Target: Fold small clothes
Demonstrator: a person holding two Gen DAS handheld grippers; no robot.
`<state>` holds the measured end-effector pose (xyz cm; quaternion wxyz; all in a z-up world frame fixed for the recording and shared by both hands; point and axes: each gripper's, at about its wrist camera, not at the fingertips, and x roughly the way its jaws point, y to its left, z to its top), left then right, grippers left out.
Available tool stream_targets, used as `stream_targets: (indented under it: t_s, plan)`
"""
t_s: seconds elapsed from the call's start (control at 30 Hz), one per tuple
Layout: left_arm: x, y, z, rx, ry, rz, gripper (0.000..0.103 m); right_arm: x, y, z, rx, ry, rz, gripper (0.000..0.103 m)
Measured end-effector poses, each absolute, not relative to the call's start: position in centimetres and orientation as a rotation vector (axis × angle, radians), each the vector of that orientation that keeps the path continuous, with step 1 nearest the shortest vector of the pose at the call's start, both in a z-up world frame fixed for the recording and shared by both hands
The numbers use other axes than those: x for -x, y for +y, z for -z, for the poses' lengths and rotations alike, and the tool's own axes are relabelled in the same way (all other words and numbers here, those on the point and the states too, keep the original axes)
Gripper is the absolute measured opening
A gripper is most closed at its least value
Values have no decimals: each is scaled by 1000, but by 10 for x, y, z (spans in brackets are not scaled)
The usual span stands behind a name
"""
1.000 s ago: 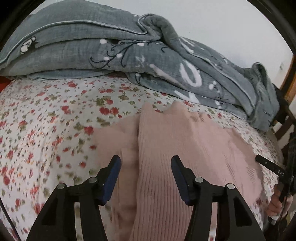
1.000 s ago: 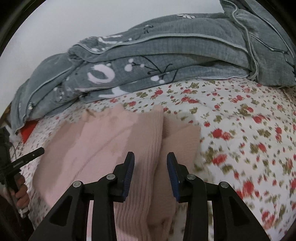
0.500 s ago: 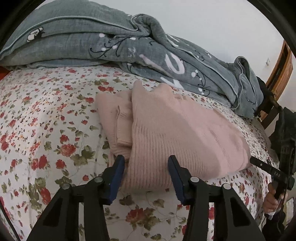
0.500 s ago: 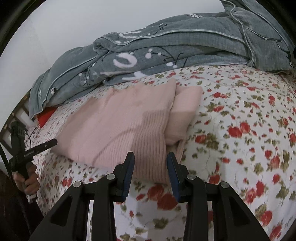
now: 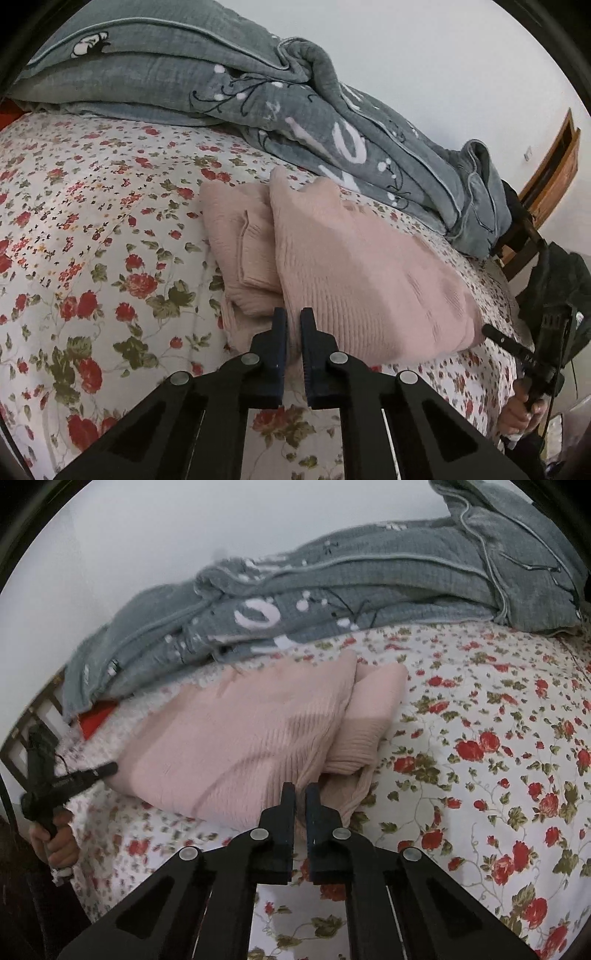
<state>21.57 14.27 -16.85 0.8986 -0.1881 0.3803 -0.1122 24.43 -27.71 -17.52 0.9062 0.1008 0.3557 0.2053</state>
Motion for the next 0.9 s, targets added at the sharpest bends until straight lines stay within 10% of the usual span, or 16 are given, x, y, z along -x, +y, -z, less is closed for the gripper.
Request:
stream_targets:
  t_s: [0.73, 0.9]
  plan:
    - [-228, 130, 168, 328, 828, 163, 14, -251, -280, 175, -216, 734, -417, 19]
    - [-221, 129, 175, 341, 834, 181, 8, -252, -269, 187, -150, 763, -361, 6]
